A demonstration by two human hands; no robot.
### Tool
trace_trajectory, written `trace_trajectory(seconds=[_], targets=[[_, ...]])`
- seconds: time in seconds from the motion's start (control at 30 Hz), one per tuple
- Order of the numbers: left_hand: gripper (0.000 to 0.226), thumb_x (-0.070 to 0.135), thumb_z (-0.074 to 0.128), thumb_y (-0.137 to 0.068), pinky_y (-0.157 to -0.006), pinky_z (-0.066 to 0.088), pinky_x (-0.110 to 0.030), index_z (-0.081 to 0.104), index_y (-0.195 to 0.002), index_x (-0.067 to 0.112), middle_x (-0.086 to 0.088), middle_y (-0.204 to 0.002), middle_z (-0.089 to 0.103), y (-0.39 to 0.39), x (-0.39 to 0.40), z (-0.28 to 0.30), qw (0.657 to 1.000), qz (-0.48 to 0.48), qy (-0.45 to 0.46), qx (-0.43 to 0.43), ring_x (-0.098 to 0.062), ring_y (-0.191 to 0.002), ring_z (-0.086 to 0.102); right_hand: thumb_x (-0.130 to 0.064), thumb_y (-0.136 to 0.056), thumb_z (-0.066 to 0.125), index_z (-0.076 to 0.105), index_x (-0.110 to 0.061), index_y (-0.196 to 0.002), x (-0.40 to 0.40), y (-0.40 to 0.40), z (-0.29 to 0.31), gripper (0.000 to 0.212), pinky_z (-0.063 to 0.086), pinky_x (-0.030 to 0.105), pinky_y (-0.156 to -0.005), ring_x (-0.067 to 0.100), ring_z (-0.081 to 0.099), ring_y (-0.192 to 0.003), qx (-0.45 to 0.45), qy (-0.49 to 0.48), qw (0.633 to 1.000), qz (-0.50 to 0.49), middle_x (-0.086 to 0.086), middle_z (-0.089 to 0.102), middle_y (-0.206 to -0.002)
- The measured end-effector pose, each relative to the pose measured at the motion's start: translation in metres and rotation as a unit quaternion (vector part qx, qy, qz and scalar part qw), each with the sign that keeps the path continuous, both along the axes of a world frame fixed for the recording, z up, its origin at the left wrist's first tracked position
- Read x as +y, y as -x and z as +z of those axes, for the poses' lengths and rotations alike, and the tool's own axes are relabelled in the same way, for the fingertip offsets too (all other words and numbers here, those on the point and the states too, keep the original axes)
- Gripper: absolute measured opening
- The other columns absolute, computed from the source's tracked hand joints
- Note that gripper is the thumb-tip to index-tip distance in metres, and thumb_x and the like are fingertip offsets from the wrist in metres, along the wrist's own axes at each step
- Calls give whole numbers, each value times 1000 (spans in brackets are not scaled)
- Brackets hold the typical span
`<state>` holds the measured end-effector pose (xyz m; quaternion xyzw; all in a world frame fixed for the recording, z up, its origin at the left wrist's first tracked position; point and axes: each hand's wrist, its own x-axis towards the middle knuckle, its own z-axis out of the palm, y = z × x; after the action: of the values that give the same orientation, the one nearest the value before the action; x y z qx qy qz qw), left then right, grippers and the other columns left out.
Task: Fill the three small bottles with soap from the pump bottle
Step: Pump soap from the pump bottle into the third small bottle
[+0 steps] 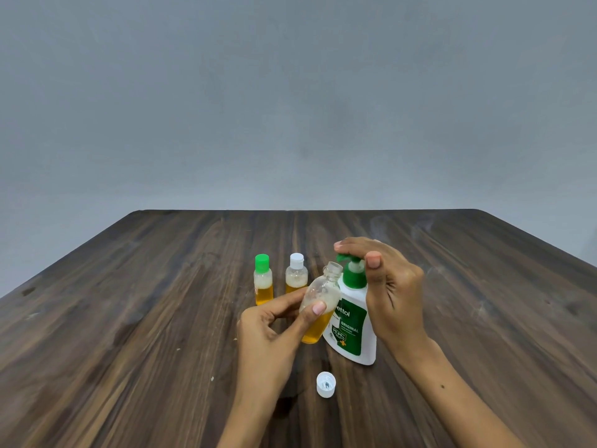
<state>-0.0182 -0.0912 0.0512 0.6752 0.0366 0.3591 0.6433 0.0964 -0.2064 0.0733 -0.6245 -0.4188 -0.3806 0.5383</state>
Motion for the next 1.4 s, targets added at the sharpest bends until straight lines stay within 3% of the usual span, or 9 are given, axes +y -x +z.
trace_trajectory(seconds=[0.43, 0.8, 1.07, 1.2, 1.4], targets=[[34, 27, 74, -73, -86, 55, -21, 76, -105, 16, 10, -98, 76, 0, 1, -3, 1000, 7, -5, 14, -6, -99, 70, -51, -103, 25, 74, -12, -98, -1, -2, -1, 62, 54, 49, -82, 9, 67, -102, -4, 14, 1000, -12, -7, 71, -103], [31, 28, 74, -73, -80, 54, -18, 76, -103, 17, 10, -95, 77, 0, -1, -2, 1000, 2, -1, 9, -8, -97, 71, -50, -103, 25, 74, -11, -97, 0, -1, -1, 63, 54, 51, -80, 11, 67, -100, 0, 5, 1000, -6, -5, 72, -102], [32, 27, 75, -73, -85, 55, -23, 76, -103, 17, 9, -96, 77, 2, 1, -2, 1000, 0, 6, 15, -8, -99, 71, -51, -103, 25, 74, -12, -95, -1, -1, -7, 63, 54, 50, -79, 10, 67, -99, 7, 8, 1000, -12, -7, 72, -100], [29, 29, 74, -71, -79, 53, -17, 77, -100, 21, 12, -94, 76, 2, -1, -1, 1000, 2, -1, 14, -5, -96, 71, -51, -103, 23, 74, -13, -99, -2, -1, 0, 63, 52, 51, -83, 9, 66, -103, -2, 15, 1000, -8, -8, 71, -104], [32, 29, 75, -72, -84, 55, -24, 77, -102, 20, 11, -96, 76, -1, 1, -3, 1000, 9, 2, 23, -7, -99, 70, -51, -103, 25, 74, -10, -96, 0, -1, -8, 64, 54, 48, -80, 10, 66, -101, 2, 14, 1000, -16, -4, 72, -100]])
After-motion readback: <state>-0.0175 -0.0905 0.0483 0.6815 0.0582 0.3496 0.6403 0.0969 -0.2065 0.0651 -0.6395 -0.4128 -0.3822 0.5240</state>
